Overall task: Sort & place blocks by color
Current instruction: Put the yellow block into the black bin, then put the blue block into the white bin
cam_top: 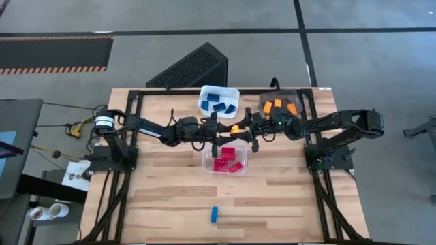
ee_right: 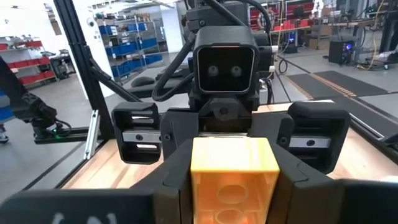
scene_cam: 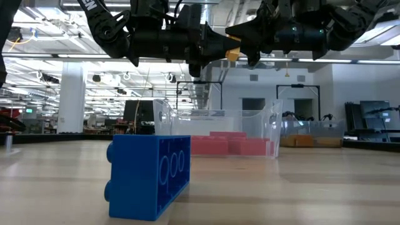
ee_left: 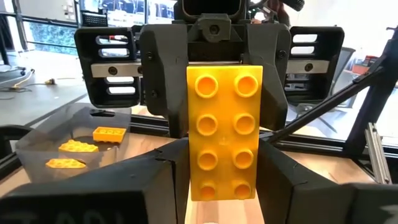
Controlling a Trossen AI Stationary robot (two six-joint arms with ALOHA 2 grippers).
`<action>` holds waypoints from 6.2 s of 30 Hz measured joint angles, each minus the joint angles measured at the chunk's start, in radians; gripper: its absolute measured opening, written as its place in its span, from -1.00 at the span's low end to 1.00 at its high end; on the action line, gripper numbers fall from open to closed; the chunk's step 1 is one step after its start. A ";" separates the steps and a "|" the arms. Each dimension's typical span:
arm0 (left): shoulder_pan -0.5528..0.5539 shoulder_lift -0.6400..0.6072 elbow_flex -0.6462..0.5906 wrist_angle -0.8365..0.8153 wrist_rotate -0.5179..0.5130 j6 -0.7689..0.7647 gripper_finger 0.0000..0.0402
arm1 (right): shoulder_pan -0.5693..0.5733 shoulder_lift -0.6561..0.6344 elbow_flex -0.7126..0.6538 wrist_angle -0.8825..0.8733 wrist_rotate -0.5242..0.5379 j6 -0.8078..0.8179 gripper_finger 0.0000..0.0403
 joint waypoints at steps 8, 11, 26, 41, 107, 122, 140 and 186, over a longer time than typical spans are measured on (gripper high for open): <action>-0.001 0.000 0.001 -0.041 -0.099 -0.080 -0.14 | -0.031 -0.005 0.000 -0.033 -0.002 -0.001 -0.23; 0.002 0.000 0.001 -0.076 -0.119 -0.080 0.02 | -0.055 -0.020 0.000 -0.070 -0.006 -0.002 -0.22; 0.009 -0.068 0.001 -0.231 -0.160 -0.081 0.32 | -0.359 -0.257 -0.200 -0.151 0.107 0.014 -0.21; 0.009 -0.066 0.001 -0.229 -0.174 -0.081 0.32 | -0.662 -0.206 -0.333 -0.177 0.339 0.078 -0.06; -0.247 -0.209 0.108 -0.506 -0.175 0.197 0.32 | -0.159 -0.390 -0.142 -0.372 0.122 -0.203 0.31; -0.412 -0.106 0.177 -0.900 -0.142 0.156 0.32 | -0.154 -0.390 -0.142 -0.388 0.132 -0.115 0.31; -0.598 0.120 0.487 -1.323 -0.088 0.498 0.02 | 0.159 -0.388 -0.142 -0.440 0.387 0.050 0.31; -0.587 0.316 0.586 -1.326 -0.035 0.764 -0.08 | 0.422 -0.308 -0.142 -0.428 0.721 0.112 0.32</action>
